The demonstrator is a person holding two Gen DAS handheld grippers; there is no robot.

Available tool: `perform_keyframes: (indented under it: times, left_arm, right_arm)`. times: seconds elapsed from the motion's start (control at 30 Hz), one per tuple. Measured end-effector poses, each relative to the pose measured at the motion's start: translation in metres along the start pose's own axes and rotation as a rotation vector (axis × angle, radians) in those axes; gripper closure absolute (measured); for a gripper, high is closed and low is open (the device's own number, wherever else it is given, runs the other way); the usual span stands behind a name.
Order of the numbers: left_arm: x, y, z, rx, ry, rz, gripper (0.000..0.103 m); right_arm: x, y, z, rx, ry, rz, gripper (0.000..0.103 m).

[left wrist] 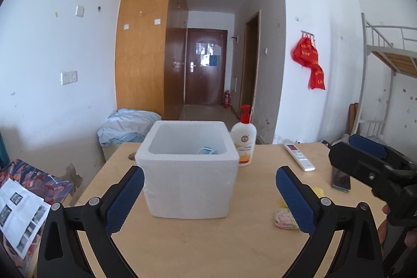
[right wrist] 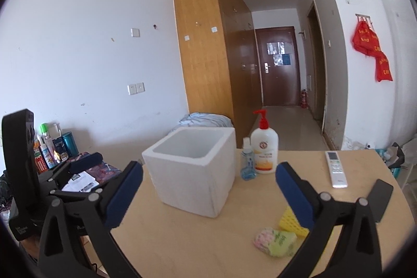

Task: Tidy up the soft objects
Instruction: 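Withdraw both tools from the box toward the packet and yellow net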

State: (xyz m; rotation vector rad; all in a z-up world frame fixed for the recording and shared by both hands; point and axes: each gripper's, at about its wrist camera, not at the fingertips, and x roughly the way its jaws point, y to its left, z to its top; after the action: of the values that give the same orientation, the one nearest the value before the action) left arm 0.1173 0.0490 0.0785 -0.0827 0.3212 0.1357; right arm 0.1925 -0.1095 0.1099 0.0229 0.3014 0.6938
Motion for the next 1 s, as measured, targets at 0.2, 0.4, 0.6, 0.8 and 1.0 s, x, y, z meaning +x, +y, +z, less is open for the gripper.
perform_keyframes:
  times: [0.2, 0.4, 0.6, 0.8, 1.0]
  left_arm:
    - [-0.003, -0.021, -0.012, 0.031, 0.025, -0.034, 0.002]
    - [-0.003, -0.038, -0.020, 0.053, 0.036, -0.062, 0.002]
    - [0.001, -0.047, -0.028, 0.046, 0.052, -0.080, 0.002]
    - [0.005, -0.058, -0.037, 0.045, 0.069, -0.110, 0.002]
    - [0.012, -0.067, -0.042, 0.048, 0.087, -0.132, 0.002]
  right_arm:
    - [-0.014, -0.007, -0.015, 0.002, 0.015, -0.053, 0.000]
    - [-0.029, -0.017, -0.023, 0.003, 0.021, -0.088, 0.000]
    - [-0.040, -0.030, -0.036, 0.032, 0.036, -0.119, 0.000]
    - [-0.050, -0.043, -0.047, 0.049, 0.041, -0.163, 0.000]
    - [-0.057, -0.060, -0.055, 0.082, 0.045, -0.208, 0.000]
